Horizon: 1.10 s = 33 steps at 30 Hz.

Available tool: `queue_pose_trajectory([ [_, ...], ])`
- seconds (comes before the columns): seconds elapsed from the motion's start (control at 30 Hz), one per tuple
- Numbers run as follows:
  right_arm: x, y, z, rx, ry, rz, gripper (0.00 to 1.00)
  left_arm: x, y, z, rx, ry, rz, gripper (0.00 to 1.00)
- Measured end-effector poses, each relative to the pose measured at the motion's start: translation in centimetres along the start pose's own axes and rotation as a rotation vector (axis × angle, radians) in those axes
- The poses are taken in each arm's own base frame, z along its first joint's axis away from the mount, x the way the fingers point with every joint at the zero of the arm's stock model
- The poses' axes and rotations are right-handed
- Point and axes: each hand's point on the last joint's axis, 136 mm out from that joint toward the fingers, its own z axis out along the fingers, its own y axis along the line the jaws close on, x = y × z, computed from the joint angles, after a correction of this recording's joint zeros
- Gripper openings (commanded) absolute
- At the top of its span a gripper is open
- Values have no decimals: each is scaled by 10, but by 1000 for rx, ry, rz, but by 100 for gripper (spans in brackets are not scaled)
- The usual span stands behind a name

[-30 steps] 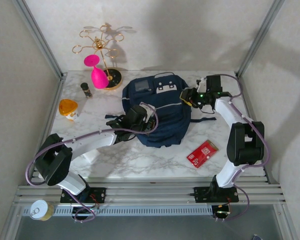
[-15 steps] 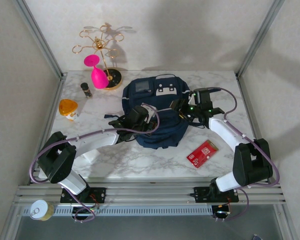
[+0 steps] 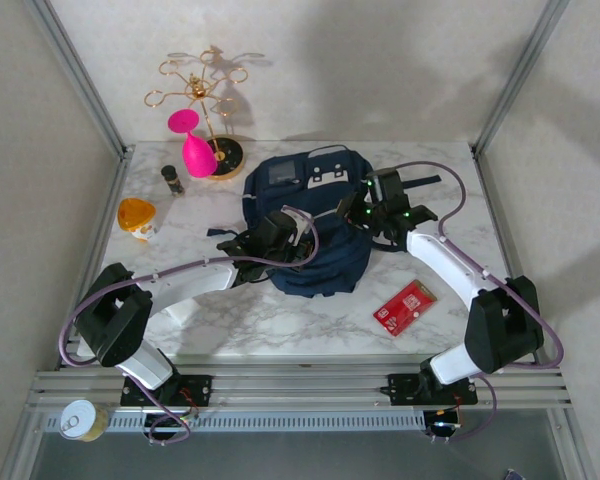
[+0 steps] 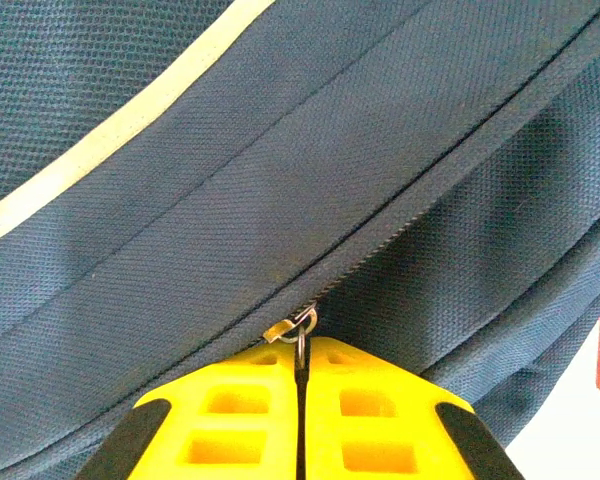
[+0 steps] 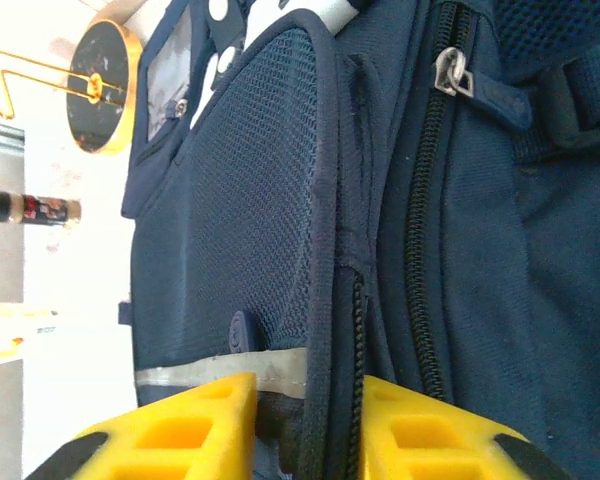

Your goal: Pack books, pencil case, and school supplies into a backpack

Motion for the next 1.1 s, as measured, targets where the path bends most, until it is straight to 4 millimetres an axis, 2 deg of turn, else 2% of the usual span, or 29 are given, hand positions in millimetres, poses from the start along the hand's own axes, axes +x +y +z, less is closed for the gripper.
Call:
queue_pose_trajectory([
  [0.13, -7, -6, -1, -36, 28, 17, 0, -2, 2, -2, -14, -8, 4, 0],
  [0.2, -11, -12, 0, -52, 53, 10, 0, -5, 4, -8, -24, -23, 11, 0],
  [0.3, -17, -18, 3, -98, 95, -22, 0, -5, 18, -22, -60, -44, 15, 0],
  [0.47, -37, -36, 3, -187, 127, -42, 0, 5, 62, -35, -165, -33, 3, 0],
  [0.6, -40, -30, 8, -233, 160, -95, 0, 1, 82, -37, -206, -46, -4, 0],
  [0.63, -40, -29, 8, -237, 161, -108, 3, -1, 85, -37, -214, -51, -6, 0],
  [0.7, -39, -29, 8, -237, 164, -125, 31, -2, 87, -38, -216, -53, -11, 3],
  [0.73, -39, -29, 8, -237, 163, -133, 36, -2, 86, -37, -216, -52, -15, 17],
  [0.8, -42, -31, 4, -227, 151, -147, 46, 1, 85, -37, -217, -42, -28, 33],
  [0.83, -44, -33, 0, -218, 137, -151, 50, 3, 82, -38, -215, -39, -44, 42],
  [0.9, -47, -41, -13, -186, 101, -136, 56, 4, 64, -39, -182, -45, -73, 51],
  [0.97, -42, -56, -33, -139, 64, -100, 61, 3, 30, -43, -102, -65, -97, 52],
  [1.07, -26, -87, -67, -25, 1, -23, 80, -3, -38, -55, 82, -113, -147, 54],
  [1.1, -19, -99, -79, 21, -21, 8, 83, -3, -60, -58, 147, -121, -166, 55],
])
